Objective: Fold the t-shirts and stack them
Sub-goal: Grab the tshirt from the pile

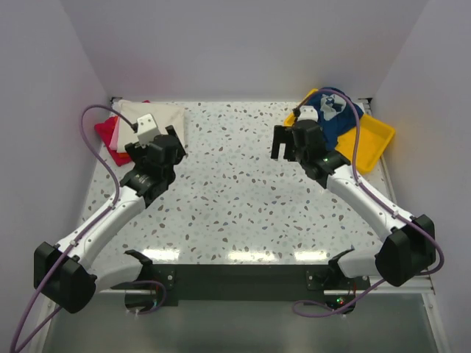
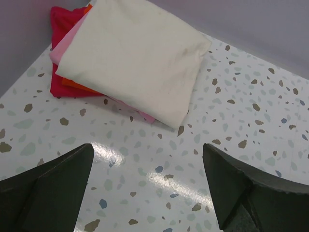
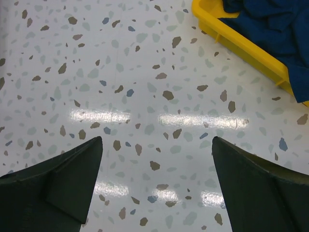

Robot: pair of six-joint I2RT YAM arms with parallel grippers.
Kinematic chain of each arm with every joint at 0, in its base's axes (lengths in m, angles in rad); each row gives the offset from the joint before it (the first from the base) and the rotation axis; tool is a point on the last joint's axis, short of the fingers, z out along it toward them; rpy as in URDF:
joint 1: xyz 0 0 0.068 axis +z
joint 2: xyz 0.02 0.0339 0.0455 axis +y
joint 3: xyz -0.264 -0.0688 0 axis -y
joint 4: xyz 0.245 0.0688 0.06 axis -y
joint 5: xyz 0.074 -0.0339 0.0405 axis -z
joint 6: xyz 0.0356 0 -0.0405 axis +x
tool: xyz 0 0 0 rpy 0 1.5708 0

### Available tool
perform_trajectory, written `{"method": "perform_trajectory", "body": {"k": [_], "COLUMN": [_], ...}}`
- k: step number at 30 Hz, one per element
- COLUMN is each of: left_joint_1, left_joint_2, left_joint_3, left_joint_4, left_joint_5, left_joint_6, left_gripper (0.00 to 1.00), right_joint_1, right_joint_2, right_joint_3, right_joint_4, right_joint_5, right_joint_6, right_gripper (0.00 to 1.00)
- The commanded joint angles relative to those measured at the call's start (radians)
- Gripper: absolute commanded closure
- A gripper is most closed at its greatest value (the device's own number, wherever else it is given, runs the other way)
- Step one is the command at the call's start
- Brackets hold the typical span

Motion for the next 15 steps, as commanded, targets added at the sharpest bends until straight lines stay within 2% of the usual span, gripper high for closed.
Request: {"method": "perform_trajectory", "body": {"k": [1, 8, 13, 15], "left_joint_1": [-0.002, -0.002, -0.002, -0.002], "left_joint_2": [-0.002, -0.01, -0.007, -0.005], "left_joint_3": [0.033, 0.045, 0.083, 0.088], "left_joint_4": [0.06, 0.062, 0.045, 0.058], "left_joint_5": [-0.04, -0.069, 0.006, 0.041], "left_joint_6": [0.043, 0.08, 0.112, 0.143], "left_gripper": [0.0, 0.0, 0.0, 0.0], "right_joint_1": [-0.003, -0.005, -0.026, -0.075], "right_joint_2": [-0.005, -0.042, -0.058, -0.054], "right_joint_3": [0.032, 0.038, 0.079, 0.101], "right_joint_4": [-0.006, -0.027, -0.077, -0.095], "right_joint_5": [0.075, 0.179, 0.202, 0.181], "right_joint_6": [0.051, 0.072, 0.091, 0.109], "right_gripper": [0.01, 0.02, 0.01, 0.01]}}
